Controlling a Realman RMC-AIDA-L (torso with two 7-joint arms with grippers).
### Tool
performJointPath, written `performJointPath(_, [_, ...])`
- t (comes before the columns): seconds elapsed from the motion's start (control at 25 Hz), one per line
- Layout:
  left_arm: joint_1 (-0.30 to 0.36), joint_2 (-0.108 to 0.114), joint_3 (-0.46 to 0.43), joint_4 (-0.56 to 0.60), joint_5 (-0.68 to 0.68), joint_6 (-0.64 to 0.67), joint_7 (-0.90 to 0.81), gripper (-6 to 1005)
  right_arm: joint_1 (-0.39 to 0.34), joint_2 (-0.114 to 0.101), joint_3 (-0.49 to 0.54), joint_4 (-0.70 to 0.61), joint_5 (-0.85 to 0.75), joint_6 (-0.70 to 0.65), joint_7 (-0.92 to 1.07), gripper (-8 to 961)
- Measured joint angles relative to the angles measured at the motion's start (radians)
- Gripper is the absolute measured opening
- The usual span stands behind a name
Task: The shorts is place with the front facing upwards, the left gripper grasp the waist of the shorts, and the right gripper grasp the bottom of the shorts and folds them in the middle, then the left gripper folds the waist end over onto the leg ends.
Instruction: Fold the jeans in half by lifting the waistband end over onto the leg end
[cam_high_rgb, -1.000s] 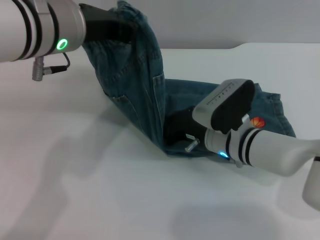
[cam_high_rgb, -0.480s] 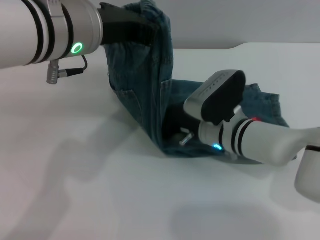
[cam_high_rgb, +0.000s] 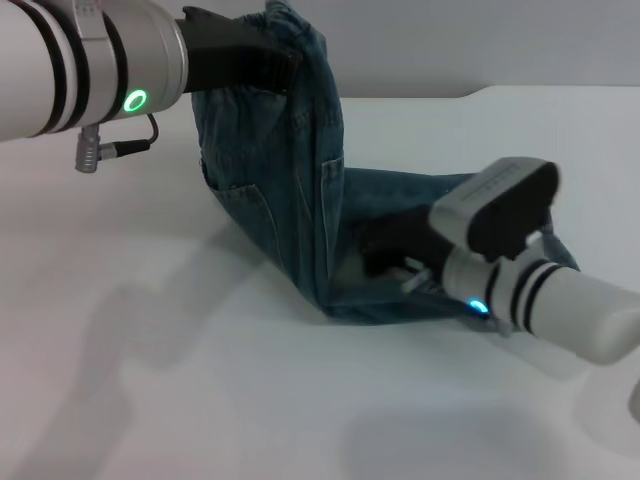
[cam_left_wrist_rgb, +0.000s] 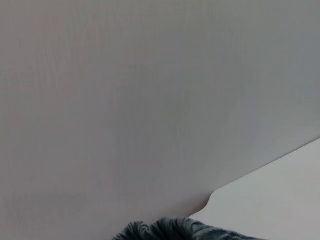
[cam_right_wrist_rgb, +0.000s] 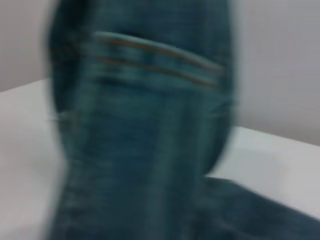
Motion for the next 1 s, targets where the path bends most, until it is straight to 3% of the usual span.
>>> performJointPath(0.2, [0.002, 0.000, -0.002, -0.015, 0.000, 0.002, 0.008, 100, -0.045, 0.000, 0.095, -0.001, 0.001, -0.006, -0.061, 38])
performJointPath(0.44, [-0.005, 0.000, -0.002, -0.055, 0.004, 0.011, 0.018, 100, -0.036, 0.008, 0.079, -0.006, 0.003, -0.065, -0.040, 40])
performJointPath(0.72, [-0.006, 0.000, -0.001, -0.071, 0.004, 0.024, 0.018, 101, 0.010, 0.010, 0.042, -0.032, 0.008, -0.071, 0.031, 41])
performJointPath(1.0, [-0.005, -0.001, 0.009, -0.103, 0.001, 0.027, 0.029, 101, 0.122, 0.010, -0.053, -0.041, 0.049, -0.071, 0.083, 43])
